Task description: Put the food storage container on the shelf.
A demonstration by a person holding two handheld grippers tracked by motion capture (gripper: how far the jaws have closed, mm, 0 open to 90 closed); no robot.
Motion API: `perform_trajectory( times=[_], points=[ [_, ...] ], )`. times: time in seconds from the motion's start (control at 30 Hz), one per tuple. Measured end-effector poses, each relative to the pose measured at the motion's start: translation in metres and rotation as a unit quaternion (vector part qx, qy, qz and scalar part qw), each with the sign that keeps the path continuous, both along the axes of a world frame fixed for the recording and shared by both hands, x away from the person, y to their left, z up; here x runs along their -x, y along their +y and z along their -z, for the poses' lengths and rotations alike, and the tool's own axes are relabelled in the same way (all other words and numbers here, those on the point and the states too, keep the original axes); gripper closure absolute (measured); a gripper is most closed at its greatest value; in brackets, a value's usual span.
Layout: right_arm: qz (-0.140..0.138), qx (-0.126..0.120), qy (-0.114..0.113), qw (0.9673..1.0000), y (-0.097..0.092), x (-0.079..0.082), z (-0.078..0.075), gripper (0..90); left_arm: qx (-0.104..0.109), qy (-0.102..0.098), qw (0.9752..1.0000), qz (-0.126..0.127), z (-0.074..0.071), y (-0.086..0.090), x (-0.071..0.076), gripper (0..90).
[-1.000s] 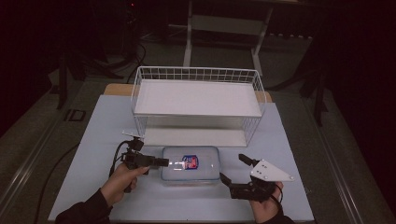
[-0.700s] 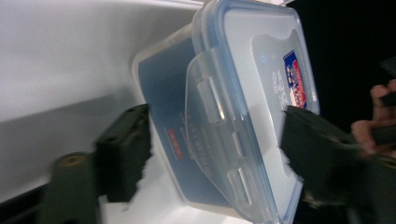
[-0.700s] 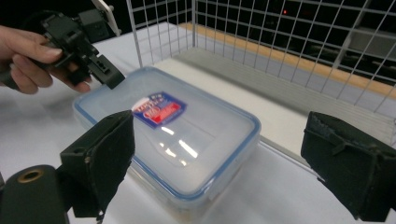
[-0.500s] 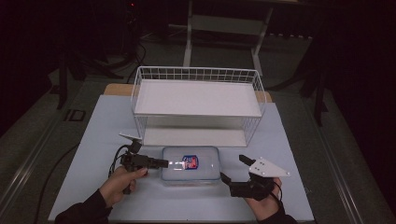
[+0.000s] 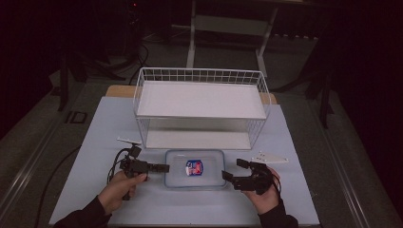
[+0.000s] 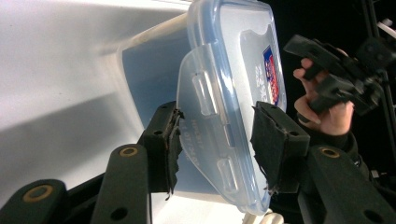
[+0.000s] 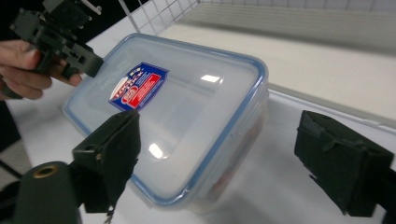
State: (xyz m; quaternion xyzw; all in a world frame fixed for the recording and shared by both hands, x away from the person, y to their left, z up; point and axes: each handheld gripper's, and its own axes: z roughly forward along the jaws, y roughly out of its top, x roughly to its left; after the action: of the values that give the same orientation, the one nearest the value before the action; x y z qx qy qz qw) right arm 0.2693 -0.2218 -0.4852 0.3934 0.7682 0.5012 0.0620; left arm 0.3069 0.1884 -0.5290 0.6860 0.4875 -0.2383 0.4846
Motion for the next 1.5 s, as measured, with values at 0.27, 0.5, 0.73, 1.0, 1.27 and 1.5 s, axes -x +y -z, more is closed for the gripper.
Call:
perform_trajectory(
  times=[0.27, 0.5, 0.73, 1.0, 1.27, 1.5],
  points=[
    [-0.039, -0.009, 0.051, 0.9979, 0.007, -0.012, 0.01, 21.1, -0.009, -0.055, 0.9981, 0.027, -0.007, -0.001, 0.011, 55.1],
    [-0.061, -0.024, 0.083, 0.9944, 0.003, -0.016, 0.016, 29.4, -0.011, -0.087, 0.9951, 0.047, -0.009, -0.001, 0.018, 57.2],
    [-0.083, -0.037, 0.116, 0.9892, 0.001, -0.019, 0.021, 40.1, -0.014, -0.093, 0.9942, 0.053, -0.01, 0.0, 0.021, 58.0],
    [-0.083, -0.063, 0.141, 0.9845, -0.01, -0.019, 0.021, 51.6, -0.015, -0.099, 0.994, 0.044, -0.011, -0.001, 0.026, 58.2],
    [-0.073, -0.059, 0.14, 0.9857, -0.009, -0.011, 0.018, 52.9, -0.037, -0.113, 0.9928, 0.017, -0.018, -0.007, 0.038, 57.9],
    [-0.067, -0.06, 0.145, 0.9853, -0.009, -0.01, 0.017, 53.2, -0.049, -0.123, 0.9912, -0.001, -0.025, -0.01, 0.043, 57.6]
  ],
)
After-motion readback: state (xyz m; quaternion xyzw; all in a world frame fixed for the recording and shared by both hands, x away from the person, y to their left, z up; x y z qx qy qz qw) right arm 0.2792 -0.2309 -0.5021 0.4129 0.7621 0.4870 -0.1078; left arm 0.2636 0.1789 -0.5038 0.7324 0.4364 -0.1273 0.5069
